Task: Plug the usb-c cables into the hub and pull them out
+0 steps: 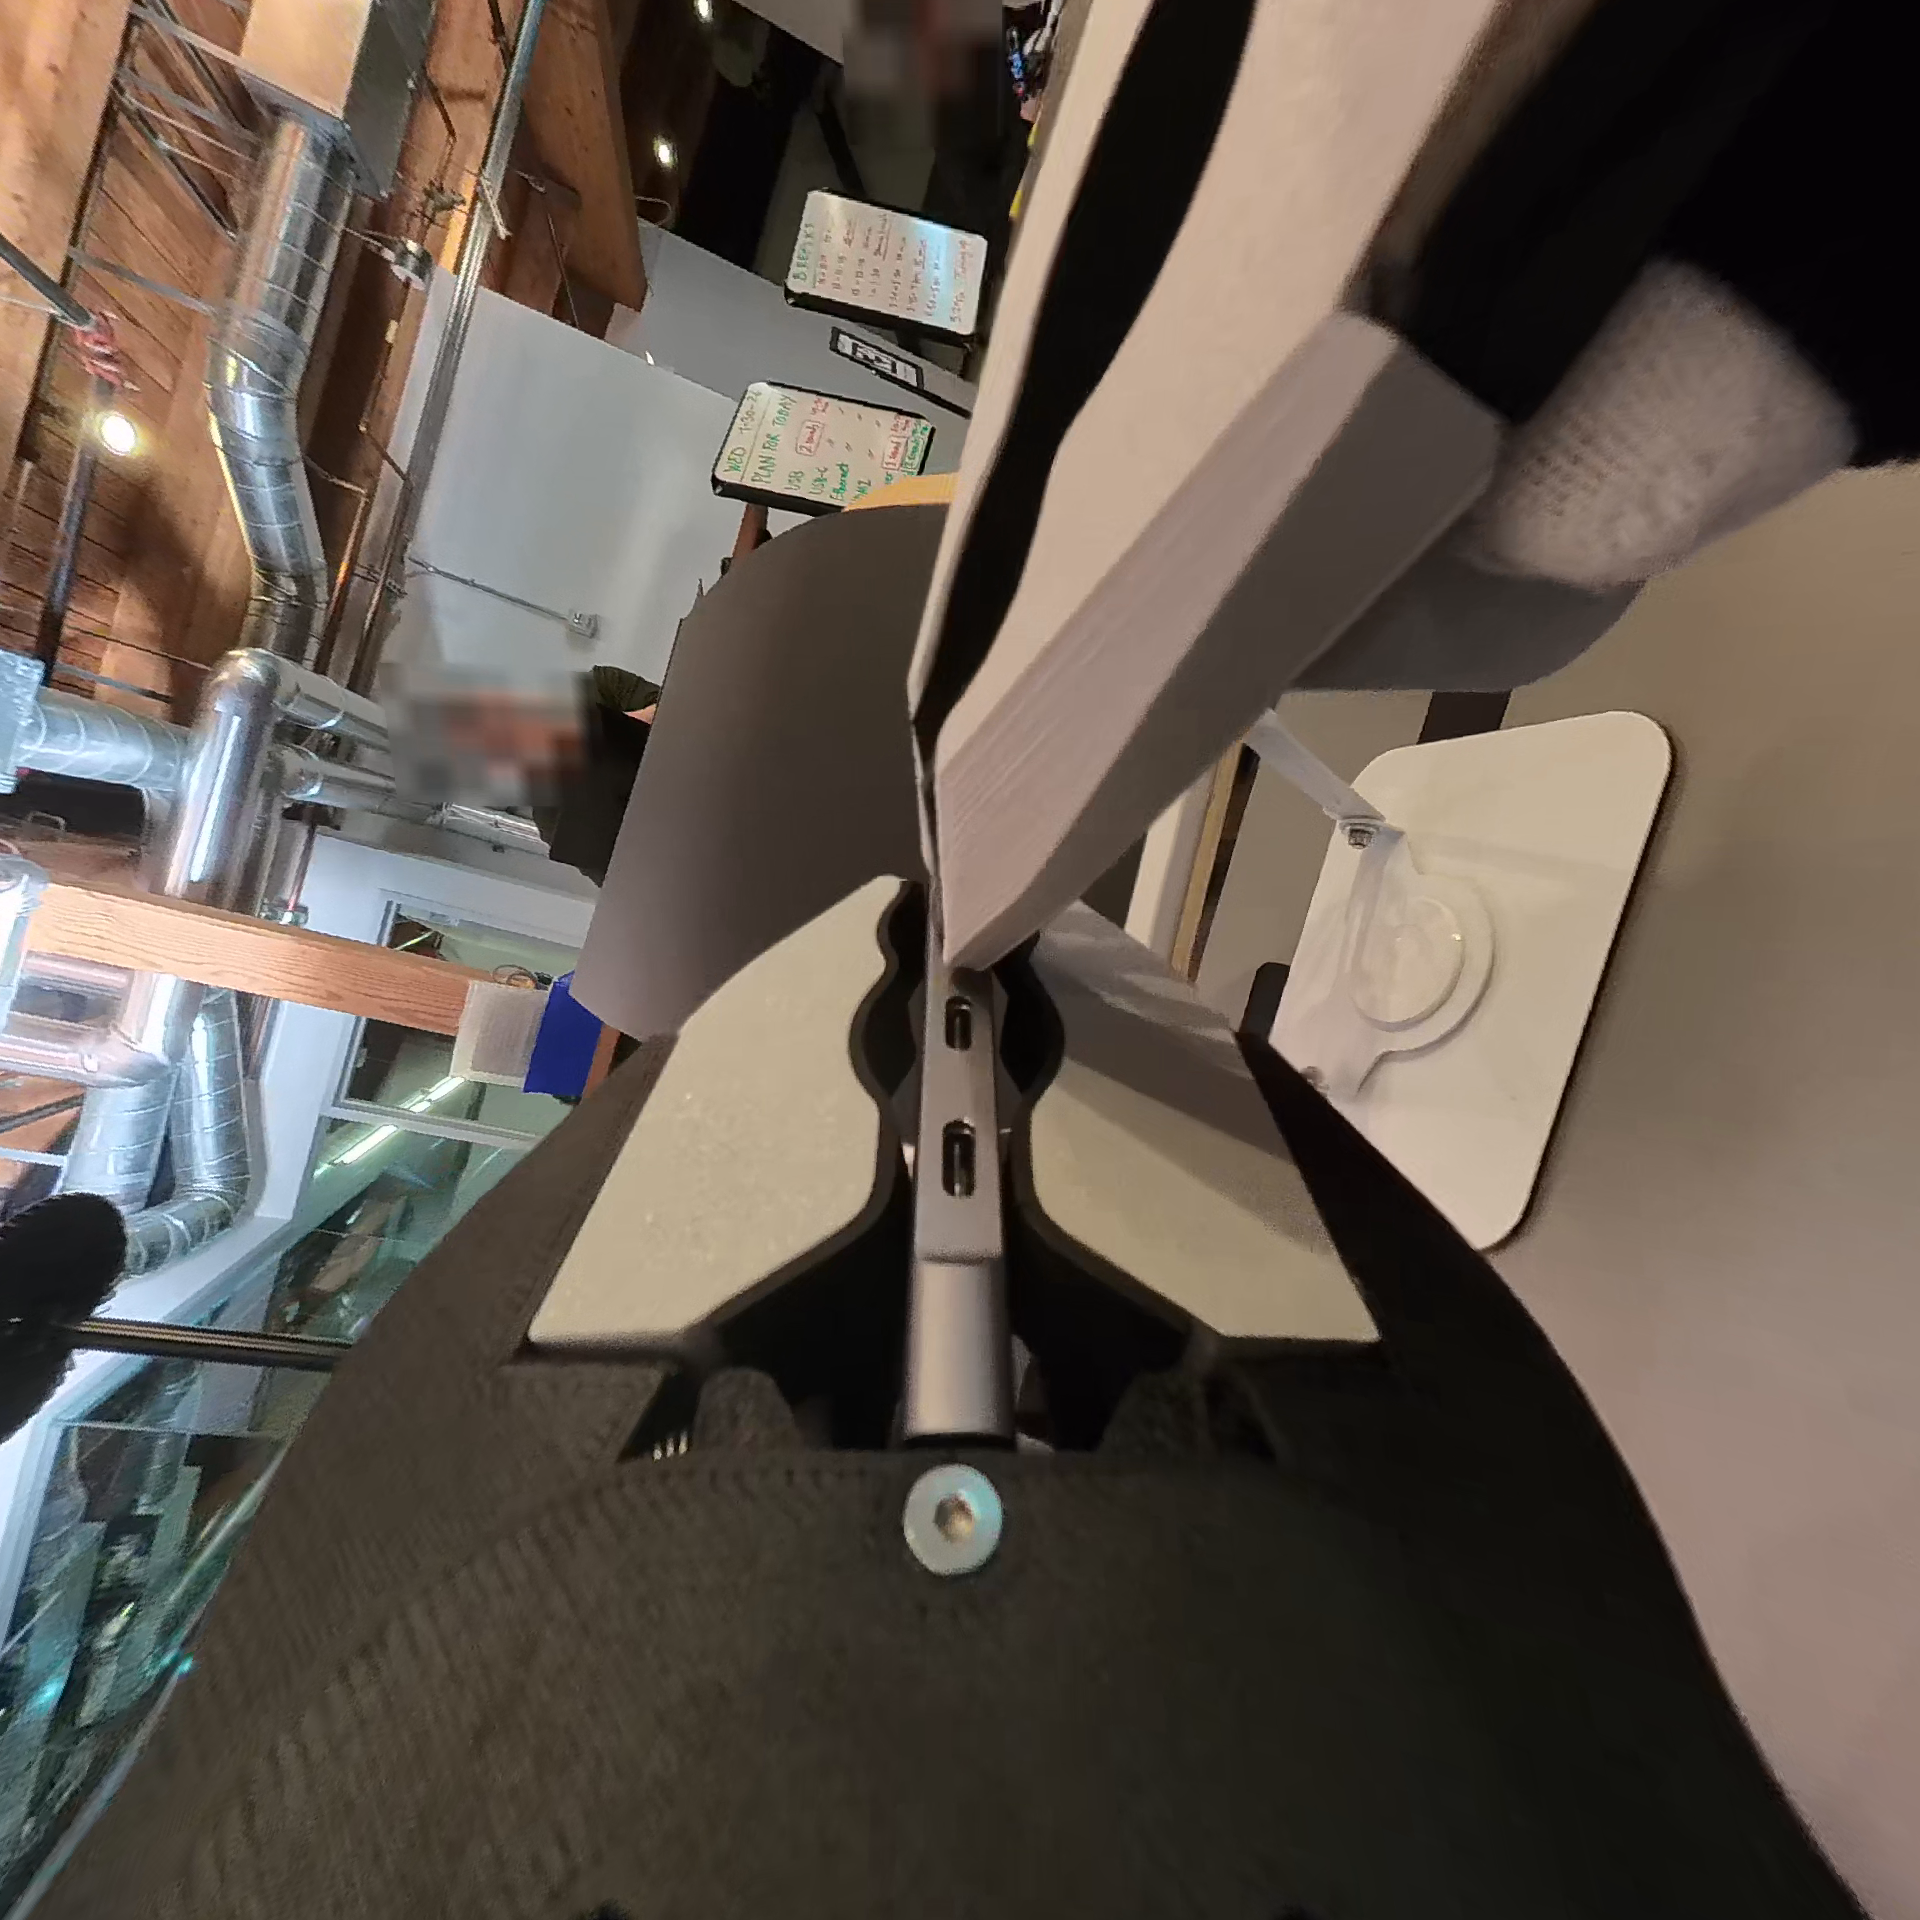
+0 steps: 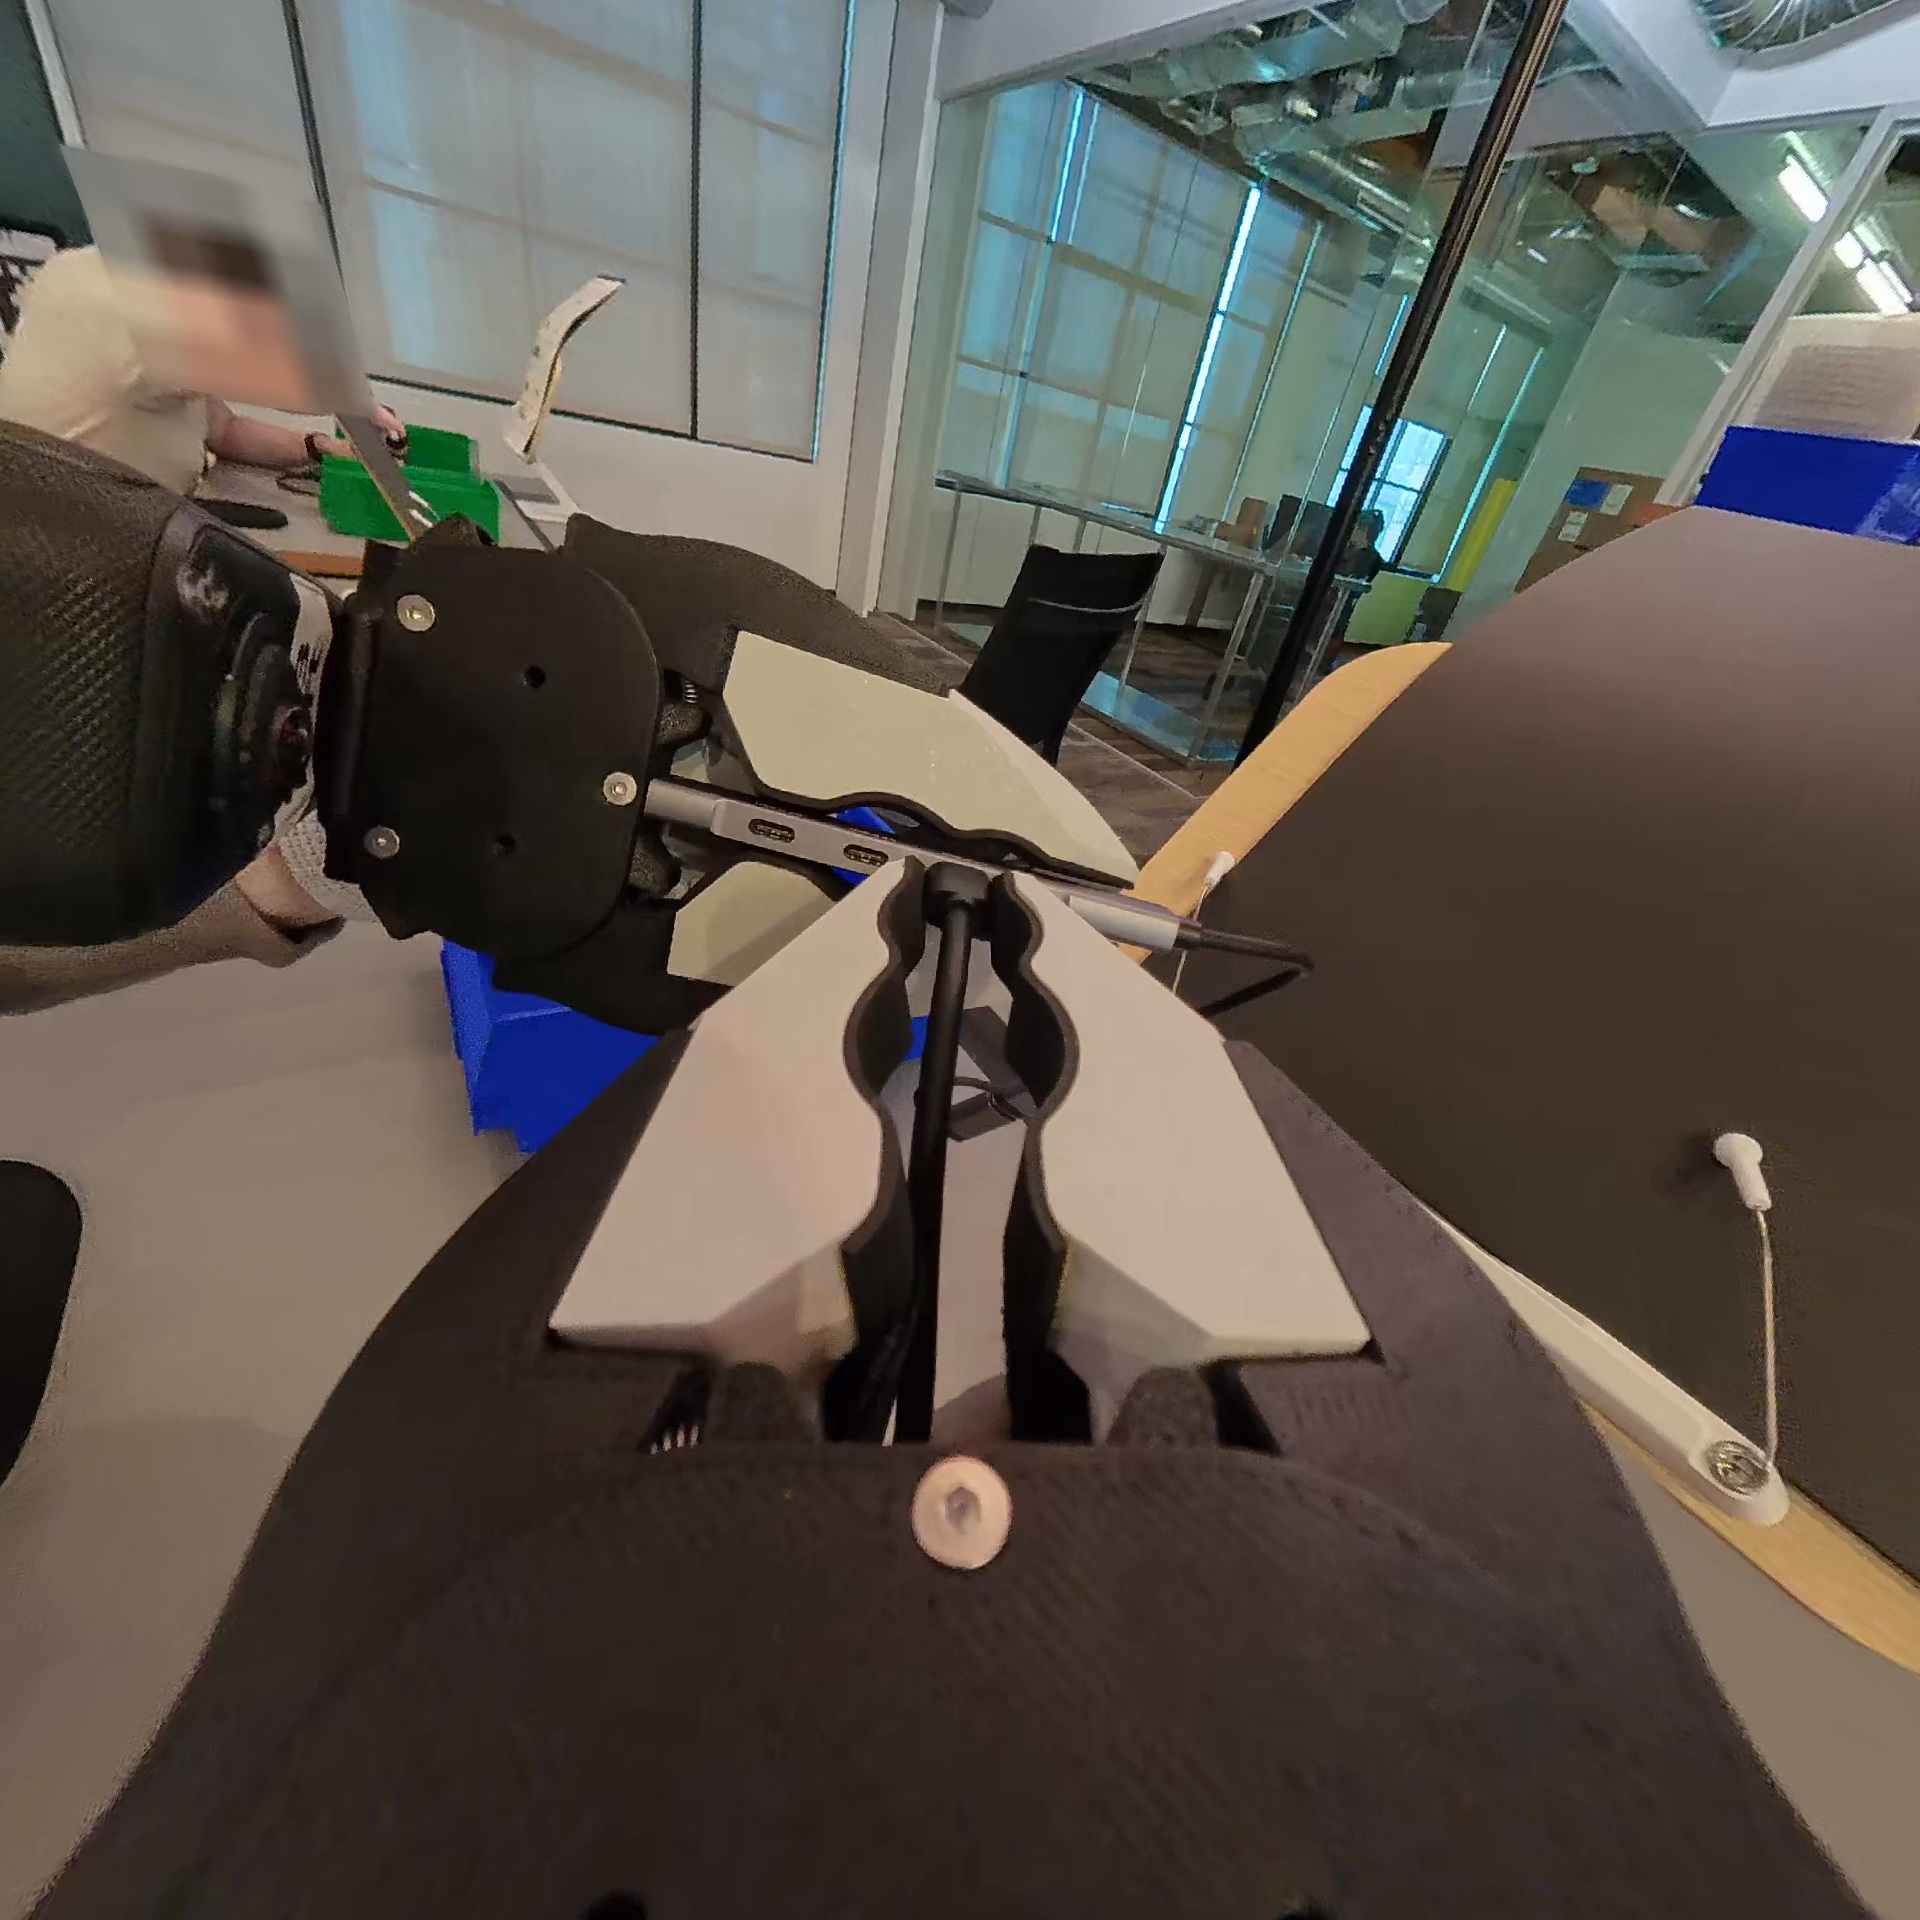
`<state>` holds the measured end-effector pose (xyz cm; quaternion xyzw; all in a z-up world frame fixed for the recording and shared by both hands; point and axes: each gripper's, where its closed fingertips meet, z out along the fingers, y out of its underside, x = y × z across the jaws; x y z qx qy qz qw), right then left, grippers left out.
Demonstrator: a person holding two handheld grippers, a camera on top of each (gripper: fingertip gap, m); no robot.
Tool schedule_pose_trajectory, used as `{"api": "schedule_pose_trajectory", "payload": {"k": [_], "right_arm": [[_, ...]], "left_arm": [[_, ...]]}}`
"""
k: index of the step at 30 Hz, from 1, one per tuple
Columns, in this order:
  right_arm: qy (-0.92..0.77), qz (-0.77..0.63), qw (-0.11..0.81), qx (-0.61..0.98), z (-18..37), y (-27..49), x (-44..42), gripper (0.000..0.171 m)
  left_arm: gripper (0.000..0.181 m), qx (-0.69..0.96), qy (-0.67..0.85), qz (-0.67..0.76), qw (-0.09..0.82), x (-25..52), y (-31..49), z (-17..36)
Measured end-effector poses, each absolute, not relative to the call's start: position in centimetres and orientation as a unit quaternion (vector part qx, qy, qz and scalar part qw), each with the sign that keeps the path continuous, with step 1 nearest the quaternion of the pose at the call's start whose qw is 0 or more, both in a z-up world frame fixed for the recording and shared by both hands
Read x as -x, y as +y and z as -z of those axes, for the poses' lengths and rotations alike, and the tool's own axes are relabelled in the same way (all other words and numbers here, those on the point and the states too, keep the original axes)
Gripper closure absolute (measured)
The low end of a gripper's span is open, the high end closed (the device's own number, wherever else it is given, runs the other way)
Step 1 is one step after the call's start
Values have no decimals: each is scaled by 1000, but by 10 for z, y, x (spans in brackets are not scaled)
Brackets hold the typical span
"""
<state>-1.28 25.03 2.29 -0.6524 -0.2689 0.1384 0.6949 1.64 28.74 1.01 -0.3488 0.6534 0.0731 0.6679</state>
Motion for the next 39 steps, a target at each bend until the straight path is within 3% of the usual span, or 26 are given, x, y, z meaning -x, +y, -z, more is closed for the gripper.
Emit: {"api": "schedule_pose_trajectory", "payload": {"k": [8, 9, 11, 13, 15, 19, 23, 28, 33, 39], "right_arm": [[-268, -168, 690, 651, -22, 250, 16, 161], [-268, -157, 692, 652, -21, 252, 15, 161], [-265, -129, 699, 651, -21, 255, 9, 161], [-263, -107, 705, 649, -23, 257, 3, 161], [-267, -79, 711, 645, -23, 258, 0, 161], [-279, -8, 725, 629, -25, 260, 0, 161], [-282, 32, 733, 618, -24, 261, 4, 161], [-279, 86, 744, 601, -31, 259, 5, 161], [-254, 90, 751, 603, -34, 259, 2, 161], [-219, 71, 762, 606, -33, 263, -1, 160]], "left_arm": [[168, 332, 655, -88, 673, -14, 286, -11], [166, 341, 658, -85, 666, -13, 286, -9], [145, 364, 666, -67, 647, -8, 286, -5], [131, 406, 683, -49, 606, 2, 288, 2], [132, 469, 702, 17, 536, 14, 284, 11], [105, 592, 695, 159, 375, 26, 267, 11], [83, 645, 694, 203, 247, 23, 246, 16], [103, 676, 681, 192, 206, 9, 254, 24], [153, 672, 693, 171, 197, 5, 260, 28], [158, 673, 698, 139, 201, 5, 268, 28]]}}
